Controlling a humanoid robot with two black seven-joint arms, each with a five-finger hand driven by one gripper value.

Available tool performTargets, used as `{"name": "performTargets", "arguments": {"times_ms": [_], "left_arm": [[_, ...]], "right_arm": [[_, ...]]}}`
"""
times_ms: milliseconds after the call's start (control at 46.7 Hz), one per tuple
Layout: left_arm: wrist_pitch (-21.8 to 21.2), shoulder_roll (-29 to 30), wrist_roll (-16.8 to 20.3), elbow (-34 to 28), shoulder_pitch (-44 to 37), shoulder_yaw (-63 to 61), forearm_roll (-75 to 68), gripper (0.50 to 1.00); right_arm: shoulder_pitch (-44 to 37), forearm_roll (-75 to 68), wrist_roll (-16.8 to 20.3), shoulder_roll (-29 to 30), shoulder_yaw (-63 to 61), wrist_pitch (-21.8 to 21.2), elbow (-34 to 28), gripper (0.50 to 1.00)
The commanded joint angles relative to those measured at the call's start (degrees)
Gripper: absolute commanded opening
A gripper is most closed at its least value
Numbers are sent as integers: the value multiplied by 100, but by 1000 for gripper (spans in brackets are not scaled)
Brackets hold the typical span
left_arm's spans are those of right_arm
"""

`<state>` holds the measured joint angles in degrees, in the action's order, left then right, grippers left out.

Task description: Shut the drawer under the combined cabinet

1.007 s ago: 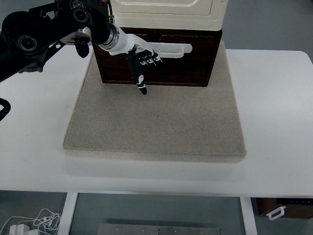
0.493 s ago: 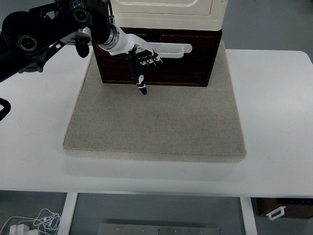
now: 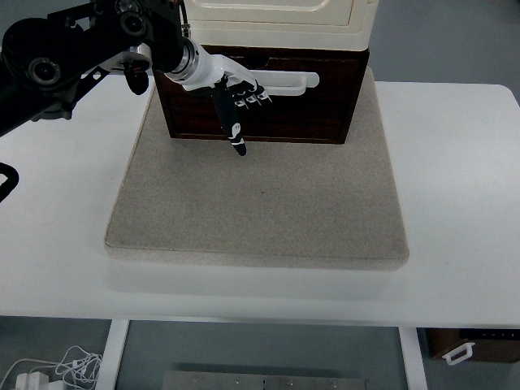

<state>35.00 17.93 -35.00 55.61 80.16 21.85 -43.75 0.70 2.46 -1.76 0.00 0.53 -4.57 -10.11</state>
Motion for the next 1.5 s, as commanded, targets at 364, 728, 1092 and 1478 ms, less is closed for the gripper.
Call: {"name": "performTargets", "arguments": {"times_ms": [364,728,1092,1478], "left_arm": [[0,-175,0,477,-203,917,454,996],[0,-606,0,512,-334,2508,727,996],[-265,-765,1592,302,-194,3554,833,992],[-994,-747,2744,-366,-53,4987,877,994]], "right_arm": [[0,0,0,0,0,0,0,952],[0,0,0,0,0,0,0,952],[0,0,0,0,0,0,0,952],[0,0,0,0,0,0,0,952]]}}
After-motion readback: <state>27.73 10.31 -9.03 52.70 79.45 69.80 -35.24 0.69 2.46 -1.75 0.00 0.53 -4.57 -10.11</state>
